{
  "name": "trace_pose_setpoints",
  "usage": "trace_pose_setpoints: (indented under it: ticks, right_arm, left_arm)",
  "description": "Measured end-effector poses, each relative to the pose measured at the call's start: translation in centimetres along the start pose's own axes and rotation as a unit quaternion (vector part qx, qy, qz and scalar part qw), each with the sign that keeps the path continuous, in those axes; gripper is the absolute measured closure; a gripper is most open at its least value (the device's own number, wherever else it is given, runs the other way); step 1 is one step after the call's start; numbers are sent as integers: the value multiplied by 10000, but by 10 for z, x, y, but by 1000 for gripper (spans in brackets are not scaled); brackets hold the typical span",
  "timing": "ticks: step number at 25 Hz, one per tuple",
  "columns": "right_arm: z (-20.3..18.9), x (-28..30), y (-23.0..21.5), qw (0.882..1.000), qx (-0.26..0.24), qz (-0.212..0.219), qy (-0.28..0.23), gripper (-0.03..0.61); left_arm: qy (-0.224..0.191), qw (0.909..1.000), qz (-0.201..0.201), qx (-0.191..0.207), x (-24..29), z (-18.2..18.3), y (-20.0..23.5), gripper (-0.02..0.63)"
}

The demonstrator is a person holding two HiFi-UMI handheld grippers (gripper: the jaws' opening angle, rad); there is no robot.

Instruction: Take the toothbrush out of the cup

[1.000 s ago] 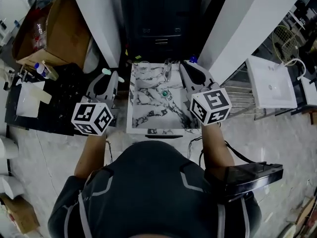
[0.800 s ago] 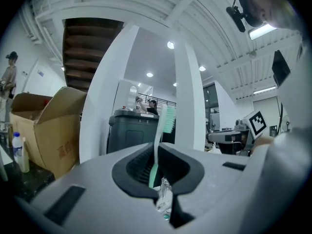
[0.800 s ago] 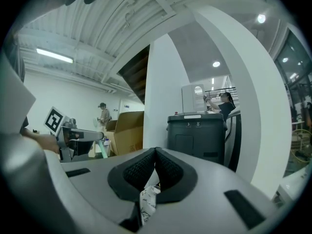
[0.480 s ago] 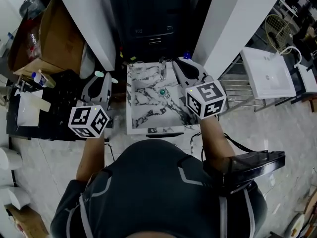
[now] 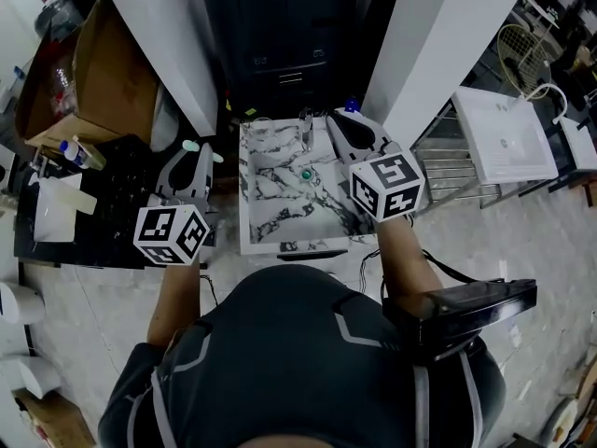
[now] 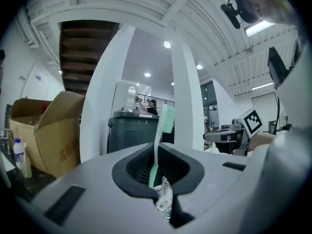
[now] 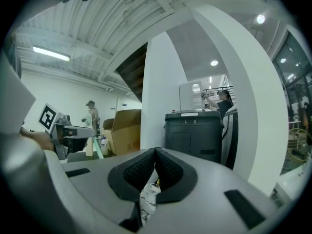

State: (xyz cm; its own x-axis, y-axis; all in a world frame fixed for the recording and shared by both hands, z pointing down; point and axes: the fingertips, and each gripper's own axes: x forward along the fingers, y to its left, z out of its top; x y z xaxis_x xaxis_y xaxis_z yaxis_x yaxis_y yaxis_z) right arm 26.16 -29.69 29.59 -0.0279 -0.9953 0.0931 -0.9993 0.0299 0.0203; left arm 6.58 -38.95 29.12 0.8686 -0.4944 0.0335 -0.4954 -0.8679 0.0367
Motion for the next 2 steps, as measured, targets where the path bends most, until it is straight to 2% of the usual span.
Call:
trace_pose_setpoints:
  ticks: [2]
  right_arm:
    - [0,1,0,10000,15,0,1,552]
  left_arm:
    - [6,10000,-2,-11,0,-1,-1,583]
